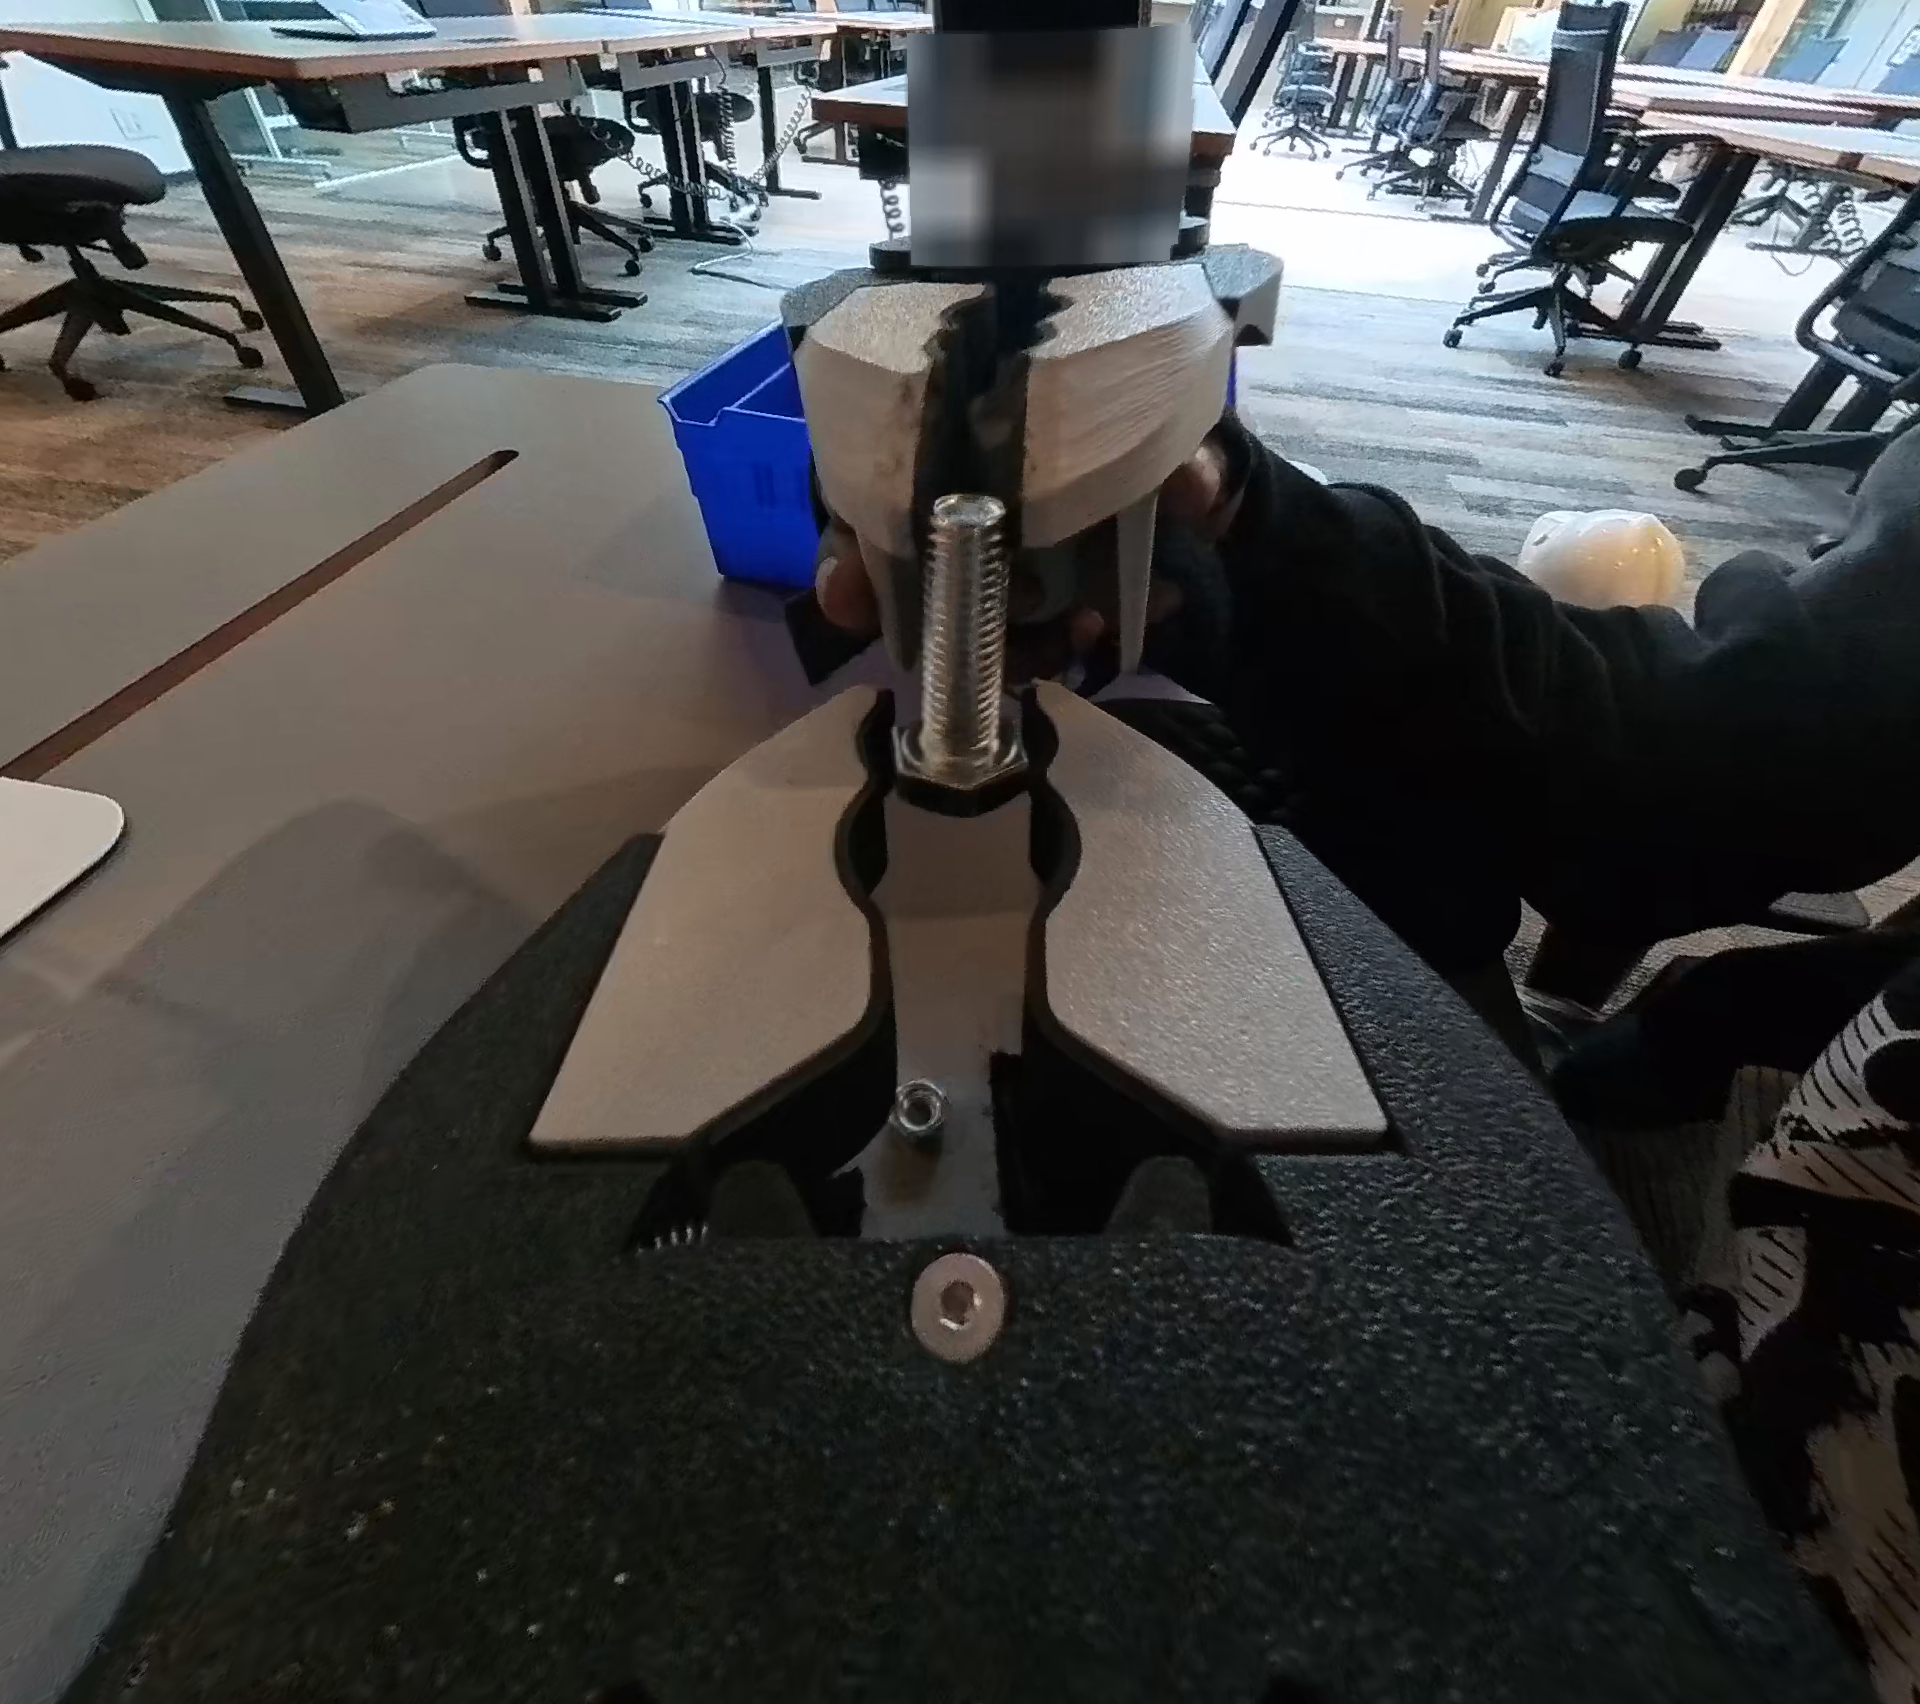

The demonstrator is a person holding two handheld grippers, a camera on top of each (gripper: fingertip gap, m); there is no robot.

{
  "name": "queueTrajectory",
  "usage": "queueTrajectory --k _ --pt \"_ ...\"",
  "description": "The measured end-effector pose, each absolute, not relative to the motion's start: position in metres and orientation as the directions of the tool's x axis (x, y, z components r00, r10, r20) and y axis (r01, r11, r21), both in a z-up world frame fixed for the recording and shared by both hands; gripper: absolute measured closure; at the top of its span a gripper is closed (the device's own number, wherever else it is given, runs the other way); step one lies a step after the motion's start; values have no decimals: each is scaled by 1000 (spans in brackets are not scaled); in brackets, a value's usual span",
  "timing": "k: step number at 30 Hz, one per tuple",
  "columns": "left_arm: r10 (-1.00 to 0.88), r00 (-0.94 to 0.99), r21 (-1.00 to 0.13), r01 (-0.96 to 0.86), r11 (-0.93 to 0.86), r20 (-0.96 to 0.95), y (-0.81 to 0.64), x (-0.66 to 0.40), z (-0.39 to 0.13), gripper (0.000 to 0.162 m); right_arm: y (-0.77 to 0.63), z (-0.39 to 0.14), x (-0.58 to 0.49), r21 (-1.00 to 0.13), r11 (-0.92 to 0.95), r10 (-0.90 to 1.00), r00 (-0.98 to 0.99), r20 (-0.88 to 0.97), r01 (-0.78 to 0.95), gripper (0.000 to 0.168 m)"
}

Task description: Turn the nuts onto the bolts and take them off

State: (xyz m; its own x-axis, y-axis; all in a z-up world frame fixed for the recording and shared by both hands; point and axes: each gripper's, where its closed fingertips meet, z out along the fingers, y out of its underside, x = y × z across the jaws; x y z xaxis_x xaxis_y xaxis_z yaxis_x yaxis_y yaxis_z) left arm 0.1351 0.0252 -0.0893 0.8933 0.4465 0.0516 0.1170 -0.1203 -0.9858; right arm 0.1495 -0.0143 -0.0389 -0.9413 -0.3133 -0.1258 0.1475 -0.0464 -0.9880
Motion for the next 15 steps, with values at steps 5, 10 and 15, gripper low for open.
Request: queueTrajectory --k 5,10,15 --pt "439 897 -987 113 -115 52 25 136 -88 142 -15 -40 150 -989 -42 -314 -942 -122 142 161" --pt "446 895 -987 90 -133 22 24 136 -88 144 -14 -40 150 -989 -42 -318 -940 -123 143 161" --pt "460 887 -986 51 -156 -27 24 135 -88 144 -13 -39 152 -989 -39 -331 -935 -125 146 161"
